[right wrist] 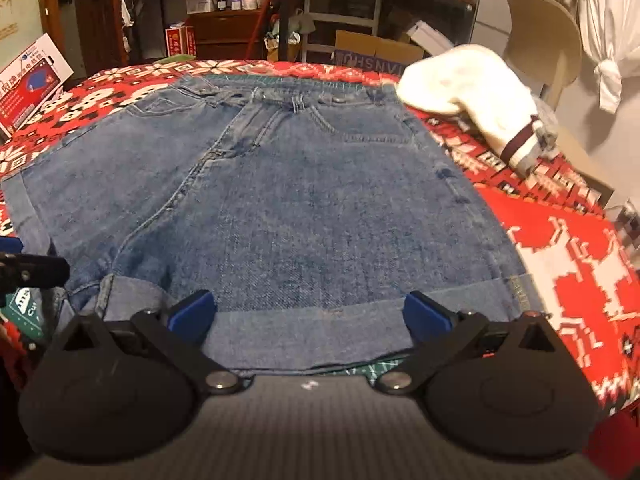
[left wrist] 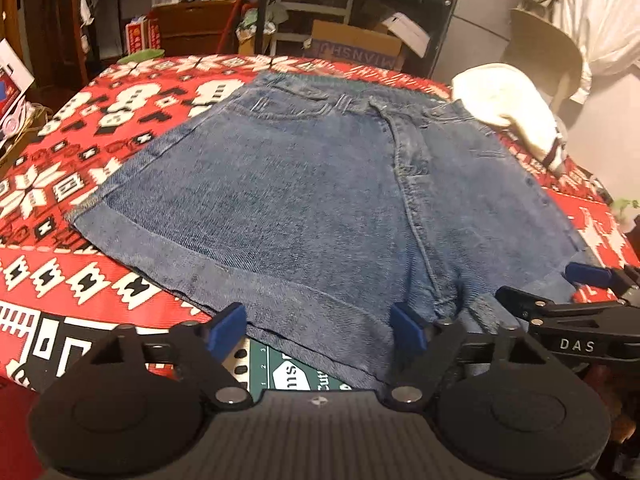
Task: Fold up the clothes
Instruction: 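Close both grippers on the cuffed leg hems of the shorts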
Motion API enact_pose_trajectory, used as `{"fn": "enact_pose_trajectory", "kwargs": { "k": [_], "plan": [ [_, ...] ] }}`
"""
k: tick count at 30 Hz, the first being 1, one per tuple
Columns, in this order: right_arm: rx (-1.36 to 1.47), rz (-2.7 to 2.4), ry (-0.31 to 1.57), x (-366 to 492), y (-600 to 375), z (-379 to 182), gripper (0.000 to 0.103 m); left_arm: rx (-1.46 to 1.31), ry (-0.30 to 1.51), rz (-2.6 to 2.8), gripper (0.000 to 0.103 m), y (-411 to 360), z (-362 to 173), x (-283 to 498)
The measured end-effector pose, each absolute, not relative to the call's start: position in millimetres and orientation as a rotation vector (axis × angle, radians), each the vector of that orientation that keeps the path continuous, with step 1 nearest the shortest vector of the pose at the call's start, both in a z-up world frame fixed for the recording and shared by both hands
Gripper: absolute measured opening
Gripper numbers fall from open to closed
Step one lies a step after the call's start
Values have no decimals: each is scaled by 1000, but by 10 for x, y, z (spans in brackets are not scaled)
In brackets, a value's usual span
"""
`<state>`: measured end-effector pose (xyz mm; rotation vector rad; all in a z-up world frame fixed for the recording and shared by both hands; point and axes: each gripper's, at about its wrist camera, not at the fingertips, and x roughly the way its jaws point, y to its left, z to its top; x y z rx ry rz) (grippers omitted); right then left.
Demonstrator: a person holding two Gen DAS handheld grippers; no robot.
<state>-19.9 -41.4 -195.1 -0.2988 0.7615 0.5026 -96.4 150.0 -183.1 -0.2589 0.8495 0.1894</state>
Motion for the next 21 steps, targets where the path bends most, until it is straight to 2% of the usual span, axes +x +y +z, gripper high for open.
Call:
{"fn": "enact_pose_trajectory", "kwargs": {
  "k": [2,6,8,10,11,12,13,14,16,21],
  "plan": [
    [-337,517,718,-319,-423,-1875,102,-271,840,163,53,1478,-1792,-1014],
    [-356,571,644,-555,-480,-1700,88,-298,831,116,50,1433,-1750,-1092],
    [-337,608,641,-641,-514,-1622,81,-312,838,98,43,1410,-1766,-1107],
    [-328,646,646,-729,-524,-1573,62,-327,845,80,37,1388,-1782,-1123],
    [-332,661,653,-768,-519,-1562,56,-334,848,71,30,1377,-1789,-1131],
    [-337,677,667,-799,-510,-1570,42,-342,852,61,25,1365,-1797,-1138],
    [-342,692,683,-829,-500,-1584,29,-349,855,52,15,1354,-1805,-1146],
    [-338,711,701,-850,-491,-1598,25,-356,859,43,11,1343,-1813,-1154],
    [-321,753,732,-887,-472,-1623,11,-371,865,24,11,1321,-1828,-1169],
    [-264,846,755,-956,-383,-1658,10,-407,882,-22,11,1264,-1867,-1208]
  ]
}}
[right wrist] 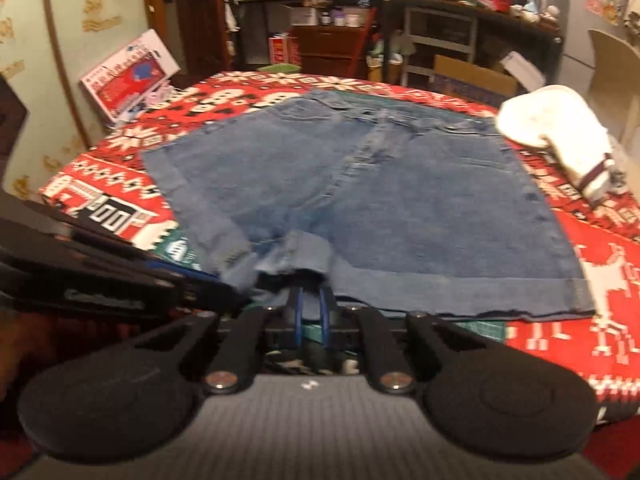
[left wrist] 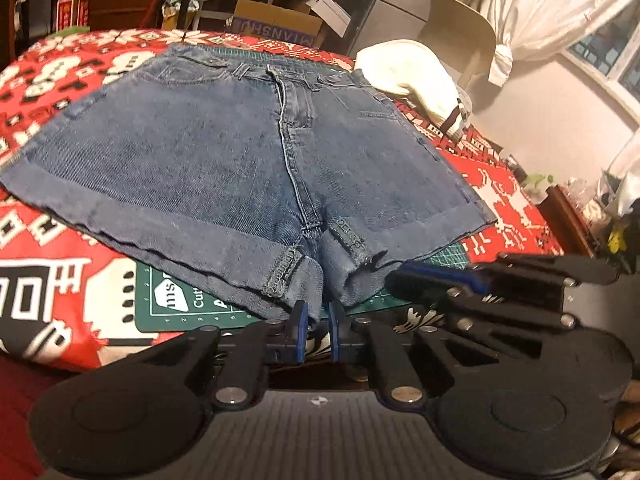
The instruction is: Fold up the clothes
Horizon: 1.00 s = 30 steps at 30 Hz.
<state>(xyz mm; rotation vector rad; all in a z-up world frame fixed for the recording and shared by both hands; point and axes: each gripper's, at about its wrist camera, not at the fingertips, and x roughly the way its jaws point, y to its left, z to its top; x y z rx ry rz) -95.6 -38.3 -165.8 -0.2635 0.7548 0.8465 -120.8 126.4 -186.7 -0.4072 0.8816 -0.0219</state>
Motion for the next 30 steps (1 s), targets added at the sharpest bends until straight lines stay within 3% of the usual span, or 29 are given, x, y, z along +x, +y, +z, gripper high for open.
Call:
{"fn": "enact_pose_trajectory", "kwargs": {
  "k": [4,7,15,20,30],
  "plan": [
    [-207,877,792,-886,-332,-1677,11,-520,871,-25,13,1371,-1932,-1224],
    [-201,865,809,-860,-323,-1693,14,-617,859,-23,28,1473,-1986,-1233],
    [-195,856,814,-849,-368,-1716,15,-874,819,-15,30,1744,-2130,-1258],
    [-188,854,822,-825,-378,-1725,16,-1040,788,-13,44,1914,-2224,-1273],
    [-172,846,831,-816,-375,-1738,16,-1387,702,-21,45,2106,-2497,-1370]
  ]
}}
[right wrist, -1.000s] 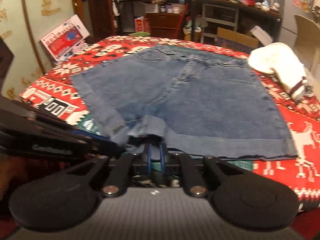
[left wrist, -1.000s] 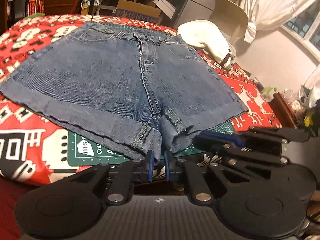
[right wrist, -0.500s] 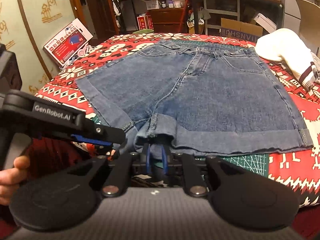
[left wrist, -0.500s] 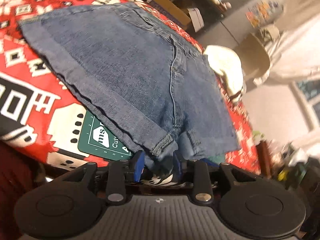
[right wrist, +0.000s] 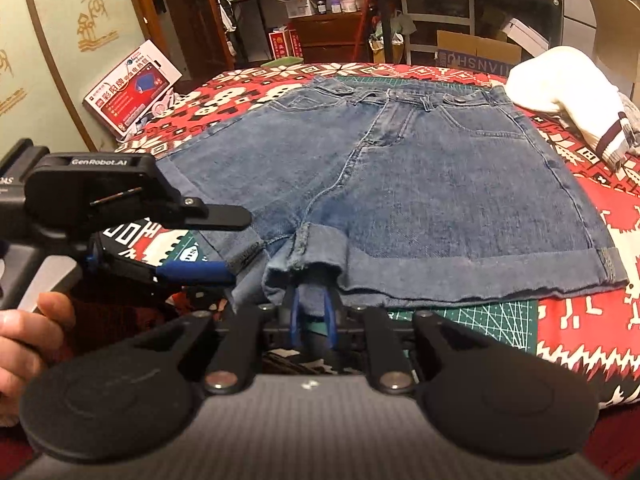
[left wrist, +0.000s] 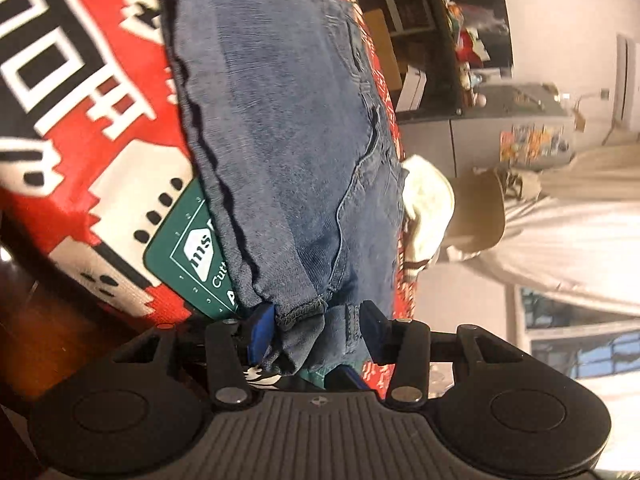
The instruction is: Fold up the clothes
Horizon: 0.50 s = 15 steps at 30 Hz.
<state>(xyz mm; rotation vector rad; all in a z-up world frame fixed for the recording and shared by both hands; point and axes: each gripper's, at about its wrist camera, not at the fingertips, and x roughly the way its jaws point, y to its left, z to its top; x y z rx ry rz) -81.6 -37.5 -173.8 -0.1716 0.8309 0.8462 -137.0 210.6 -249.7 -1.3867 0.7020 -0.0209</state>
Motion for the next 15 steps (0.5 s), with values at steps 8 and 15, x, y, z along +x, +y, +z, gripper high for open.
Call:
{"fn": "enact_pose_trajectory", "kwargs": {
  "k": [8,15],
  "plan": [
    [-180,842,834,-822,-349,-1753,18,-1385,621,-42,45,2137,-2370,-1446],
    [-176,816,846,-790,-364,-1788,23,-1345,686,15,41,2084,-2428,-1333]
  ]
}}
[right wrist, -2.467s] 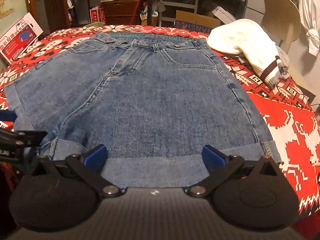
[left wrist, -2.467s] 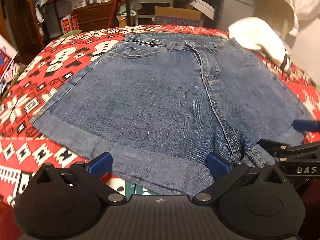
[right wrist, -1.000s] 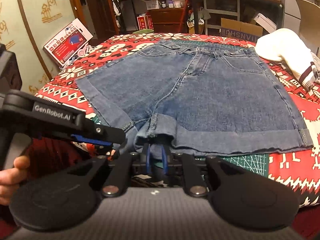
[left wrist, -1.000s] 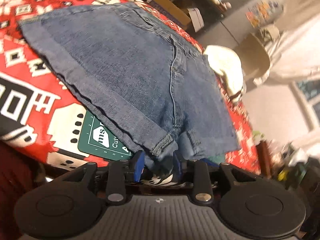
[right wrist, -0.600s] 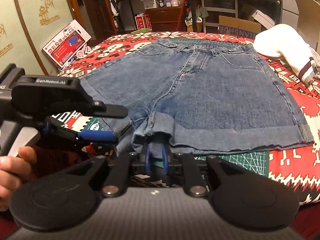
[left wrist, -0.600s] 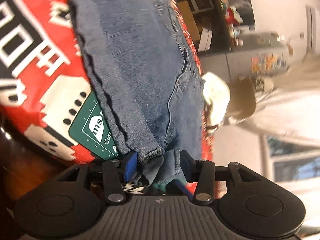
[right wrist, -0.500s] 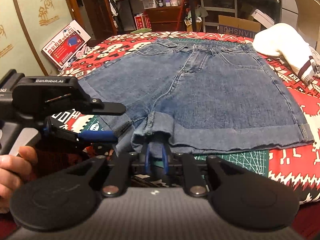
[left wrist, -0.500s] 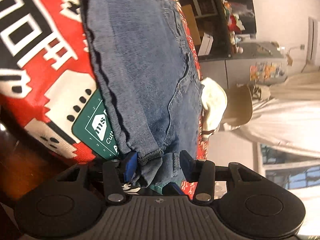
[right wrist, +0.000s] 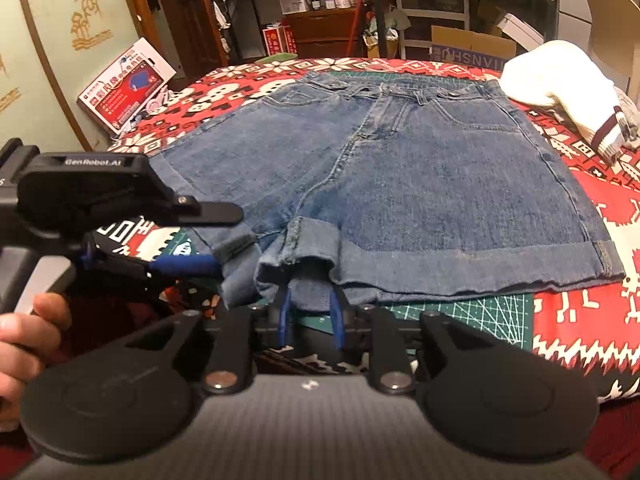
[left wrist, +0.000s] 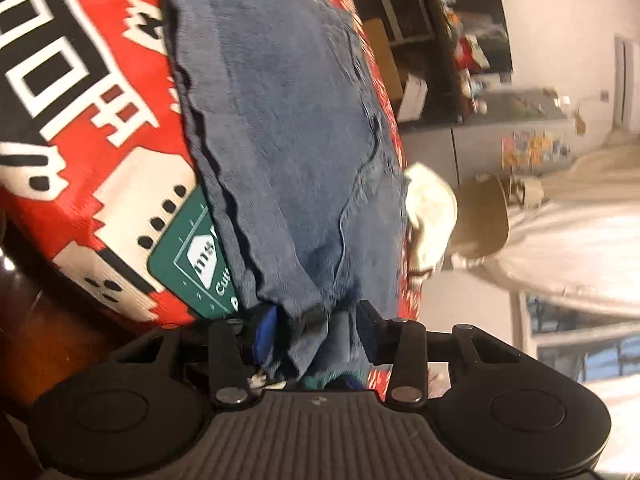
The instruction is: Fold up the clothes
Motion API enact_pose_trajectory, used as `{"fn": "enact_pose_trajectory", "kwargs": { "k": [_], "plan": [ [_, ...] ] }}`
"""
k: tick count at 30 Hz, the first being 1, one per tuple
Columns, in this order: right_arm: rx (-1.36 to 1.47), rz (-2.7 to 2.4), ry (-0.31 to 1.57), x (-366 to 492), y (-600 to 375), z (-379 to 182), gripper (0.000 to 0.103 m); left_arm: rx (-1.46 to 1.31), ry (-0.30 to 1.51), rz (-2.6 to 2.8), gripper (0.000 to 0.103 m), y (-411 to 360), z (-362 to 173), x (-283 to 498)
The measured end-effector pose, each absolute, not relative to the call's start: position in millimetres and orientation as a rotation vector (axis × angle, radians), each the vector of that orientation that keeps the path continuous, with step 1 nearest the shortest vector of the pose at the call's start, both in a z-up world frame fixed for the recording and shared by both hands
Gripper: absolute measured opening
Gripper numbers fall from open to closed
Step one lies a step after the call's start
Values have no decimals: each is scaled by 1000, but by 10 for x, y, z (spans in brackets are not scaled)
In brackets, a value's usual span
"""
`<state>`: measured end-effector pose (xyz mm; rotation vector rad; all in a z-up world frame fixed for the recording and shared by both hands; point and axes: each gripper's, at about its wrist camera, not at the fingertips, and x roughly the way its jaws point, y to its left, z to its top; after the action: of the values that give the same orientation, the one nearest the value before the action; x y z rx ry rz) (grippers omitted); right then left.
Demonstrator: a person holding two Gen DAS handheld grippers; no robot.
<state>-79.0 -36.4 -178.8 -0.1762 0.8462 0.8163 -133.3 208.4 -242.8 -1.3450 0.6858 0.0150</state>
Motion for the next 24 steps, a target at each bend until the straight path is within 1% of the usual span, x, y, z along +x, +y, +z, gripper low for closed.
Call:
{"fn": "enact_pose_trajectory", "kwargs": {
  "k": [6,7,8,9,12,14,19,24],
  "plan": [
    [-181,810,852,-780,-360,-1817,24,-1351,668,39,41,2096,-2415,-1309],
    [-181,810,853,-778,-351,-1818,24,-1352,665,43,37,2098,-2413,-1305],
    [-182,809,853,-779,-349,-1819,24,-1351,670,50,21,2097,-2419,-1302],
    [-185,806,851,-783,-344,-1816,25,-1348,687,63,9,2092,-2439,-1307],
    [-185,797,850,-774,-345,-1816,28,-1358,698,107,8,2085,-2458,-1371],
    [-179,792,856,-765,-357,-1827,28,-1378,684,123,6,2071,-2431,-1437],
    [-162,784,864,-740,-384,-1842,29,-1317,684,173,6,1980,-2314,-1541],
    [-166,788,858,-761,-383,-1824,29,-1271,710,203,6,1950,-2381,-1574]
  ]
}}
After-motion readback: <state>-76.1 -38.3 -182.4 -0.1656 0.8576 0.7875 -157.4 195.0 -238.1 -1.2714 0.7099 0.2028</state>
